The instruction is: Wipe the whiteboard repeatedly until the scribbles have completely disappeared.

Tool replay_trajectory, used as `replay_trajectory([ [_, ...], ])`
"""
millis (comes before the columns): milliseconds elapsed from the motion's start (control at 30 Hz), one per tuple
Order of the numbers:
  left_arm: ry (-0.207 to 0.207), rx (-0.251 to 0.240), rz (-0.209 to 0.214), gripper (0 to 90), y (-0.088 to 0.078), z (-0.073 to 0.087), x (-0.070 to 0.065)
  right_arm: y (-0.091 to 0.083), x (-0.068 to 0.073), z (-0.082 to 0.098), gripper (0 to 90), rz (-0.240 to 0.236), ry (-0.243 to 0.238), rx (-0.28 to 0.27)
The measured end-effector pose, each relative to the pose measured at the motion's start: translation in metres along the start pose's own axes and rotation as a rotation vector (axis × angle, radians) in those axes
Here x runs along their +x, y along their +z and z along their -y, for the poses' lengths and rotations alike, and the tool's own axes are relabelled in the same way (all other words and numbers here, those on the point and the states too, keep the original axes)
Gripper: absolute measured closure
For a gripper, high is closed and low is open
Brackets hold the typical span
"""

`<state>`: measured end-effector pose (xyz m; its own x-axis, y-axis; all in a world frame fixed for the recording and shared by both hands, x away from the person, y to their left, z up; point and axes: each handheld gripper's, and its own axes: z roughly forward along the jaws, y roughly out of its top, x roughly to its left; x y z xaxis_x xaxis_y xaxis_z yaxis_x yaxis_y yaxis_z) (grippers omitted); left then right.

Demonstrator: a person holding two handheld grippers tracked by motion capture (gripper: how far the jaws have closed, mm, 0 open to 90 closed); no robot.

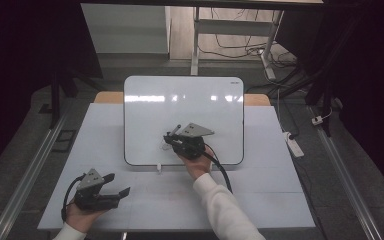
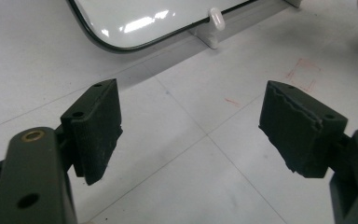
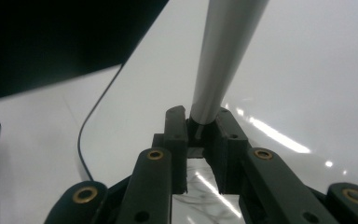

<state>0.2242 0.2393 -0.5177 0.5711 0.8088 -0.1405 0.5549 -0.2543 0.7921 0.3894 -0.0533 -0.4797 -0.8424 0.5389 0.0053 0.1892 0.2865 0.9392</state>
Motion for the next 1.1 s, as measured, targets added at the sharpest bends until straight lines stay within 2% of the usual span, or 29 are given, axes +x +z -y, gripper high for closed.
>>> replay_trajectory([
  [33,-0.003,-0.002,0.002,21.3,0.000,0.000,0.001,0.010,0.005,0.004,77.0,-0.020,-0.021,0.058],
  [67,-0.005,-0.004,-0.001,21.3,-0.001,0.000,0.001,0.014,0.007,0.007,77.0,-0.043,-0.038,0.074],
  [167,-0.006,-0.009,0.000,21.3,-0.001,0.001,0.002,0.016,0.008,0.006,77.0,-0.044,-0.071,0.080],
  [200,-0.006,-0.009,0.000,21.3,-0.001,0.001,0.002,0.014,0.002,0.000,77.0,-0.006,-0.057,0.047],
  [233,-0.005,-0.008,0.000,21.3,-0.002,0.001,0.002,0.014,0.002,0.000,77.0,-0.006,-0.057,0.047],
  [267,-0.003,-0.009,0.000,21.3,-0.002,0.001,0.002,0.013,-0.003,-0.004,77.0,0.024,-0.035,0.020],
  [300,-0.003,-0.009,0.000,21.3,-0.002,0.001,0.002,0.014,-0.002,-0.003,77.1,0.020,-0.040,0.022],
  [367,-0.005,-0.012,0.001,21.4,-0.003,0.001,0.002,0.019,0.008,0.004,77.0,-0.048,-0.061,0.072],
  [400,-0.005,-0.012,0.000,21.4,-0.002,0.001,0.002,0.019,0.008,0.004,77.0,-0.048,-0.061,0.072],
  [433,-0.005,-0.010,0.002,21.3,-0.002,0.001,0.002,0.021,0.017,0.009,77.1,-0.073,-0.131,0.106],
  [467,-0.005,-0.009,0.002,21.3,-0.002,0.001,0.002,0.020,0.015,0.007,77.1,-0.062,-0.131,0.101],
  [500,-0.005,-0.009,0.003,21.4,-0.002,0.001,0.002,0.017,0.010,0.005,77.1,-0.023,-0.106,0.070],
  [533,-0.005,-0.009,0.000,21.4,-0.002,0.001,0.002,0.017,0.010,0.005,77.1,-0.023,-0.106,0.070],
  [567,-0.005,-0.009,0.000,21.4,-0.002,0.001,0.002,0.011,0.002,0.001,77.1,0.040,-0.058,0.030],
  [600,-0.004,-0.010,-0.001,21.4,-0.002,0.001,0.001,0.011,0.002,0.001,77.1,0.040,-0.058,0.030],
  [633,-0.003,-0.011,-0.002,21.3,-0.002,0.001,0.001,0.014,0.011,0.007,77.1,-0.004,-0.070,0.061],
  [667,-0.002,-0.012,-0.001,21.3,-0.002,0.001,0.001,0.017,0.020,0.012,77.1,-0.041,-0.109,0.094],
  [700,-0.001,-0.011,0.000,21.3,-0.002,0.001,0.002,0.017,0.020,0.012,77.1,-0.041,-0.109,0.094],
  [733,-0.003,-0.010,-0.001,21.3,-0.002,0.001,0.002,0.018,0.027,0.016,77.1,-0.055,-0.155,0.116],
  [767,-0.004,-0.009,-0.001,21.3,-0.002,0.001,0.002,0.016,0.028,0.017,77.1,-0.044,-0.176,0.119],
  [800,-0.004,-0.010,-0.001,21.3,-0.002,0.002,0.002,0.012,0.022,0.016,77.1,-0.022,-0.147,0.093],
  [833,-0.007,-0.013,-0.003,21.3,-0.003,0.002,0.002,0.002,0.005,0.012,77.2,0.060,-0.051,0.021],
  [900,-0.005,-0.018,-0.006,21.4,-0.004,0.001,0.001,0.000,0.003,0.012,77.1,0.077,-0.027,0.009],
  [933,-0.003,-0.019,-0.005,21.3,-0.004,0.001,0.001,0.005,0.014,0.017,77.2,0.038,-0.041,0.034],
  [967,-0.003,-0.017,-0.004,21.3,-0.003,0.001,0.001,0.005,0.014,0.017,77.2,0.038,-0.041,0.034],
  [1000,-0.003,-0.015,-0.003,21.3,-0.003,0.001,0.002,0.013,0.030,0.026,77.1,-0.019,-0.108,0.072],
  [1033,-0.003,-0.014,-0.004,21.3,-0.002,0.001,0.002,0.013,0.030,0.026,77.1,-0.019,-0.108,0.072],
  [1067,-0.003,-0.013,-0.003,21.3,-0.003,0.001,0.002,0.007,0.022,0.025,77.1,0.015,-0.088,0.048],
  [1100,-0.004,-0.015,-0.005,21.3,-0.003,0.002,0.002,0.001,0.013,0.023,77.1,0.053,-0.045,0.011],
])
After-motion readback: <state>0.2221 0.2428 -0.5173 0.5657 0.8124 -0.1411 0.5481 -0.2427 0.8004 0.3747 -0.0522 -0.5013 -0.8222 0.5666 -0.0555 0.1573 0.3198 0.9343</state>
